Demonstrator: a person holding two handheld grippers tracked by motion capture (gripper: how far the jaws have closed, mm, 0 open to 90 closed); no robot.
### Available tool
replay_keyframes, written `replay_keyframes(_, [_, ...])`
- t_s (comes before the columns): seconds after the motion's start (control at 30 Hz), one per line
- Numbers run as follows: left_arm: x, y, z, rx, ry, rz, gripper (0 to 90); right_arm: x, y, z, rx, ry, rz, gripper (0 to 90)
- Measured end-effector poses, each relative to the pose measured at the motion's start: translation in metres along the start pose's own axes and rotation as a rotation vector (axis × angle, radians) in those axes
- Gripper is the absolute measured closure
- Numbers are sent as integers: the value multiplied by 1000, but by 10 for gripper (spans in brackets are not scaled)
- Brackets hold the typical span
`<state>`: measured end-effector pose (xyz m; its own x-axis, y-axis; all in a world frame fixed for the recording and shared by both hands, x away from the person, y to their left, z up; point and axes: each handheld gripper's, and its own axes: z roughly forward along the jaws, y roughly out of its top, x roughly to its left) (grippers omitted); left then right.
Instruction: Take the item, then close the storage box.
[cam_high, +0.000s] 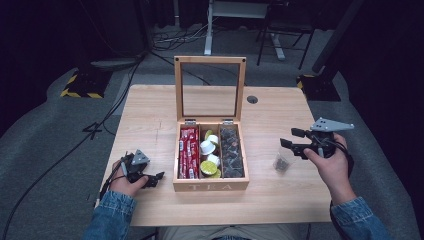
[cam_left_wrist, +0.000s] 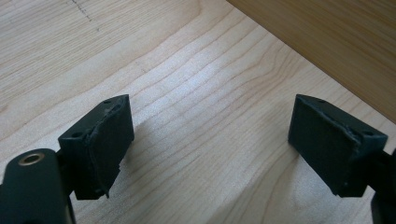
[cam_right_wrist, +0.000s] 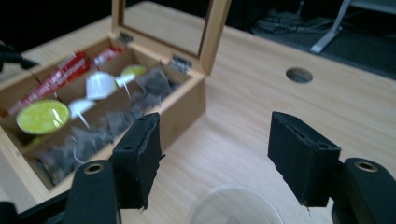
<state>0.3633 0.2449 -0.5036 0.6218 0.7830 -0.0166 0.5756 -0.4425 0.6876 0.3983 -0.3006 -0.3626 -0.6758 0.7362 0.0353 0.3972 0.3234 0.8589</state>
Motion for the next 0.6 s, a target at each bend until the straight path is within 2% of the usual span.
replay_keyframes(0.17, [0,2,2,1,-2,2,139,3,17,1,-59,19,28,334])
replay_keyframes(0.27, [0,2,2,1,-1,2,139,4,24,3,-63,24,13,334])
replay_keyframes(0.4, [0,2,2,2,0,0,139,5,42,9,-73,26,-8,326])
replay_keyframes(0.43, [0,2,2,1,1,1,140,4,51,13,-77,31,-16,320])
replay_keyframes(0.47, [0,2,2,2,1,1,140,4,51,13,-77,31,-16,320])
replay_keyframes(0.5, [-1,2,2,-3,5,5,147,2,62,18,-83,41,-12,316])
replay_keyframes(0.6, [-1,1,2,-3,7,3,149,-1,78,26,-82,50,-18,312])
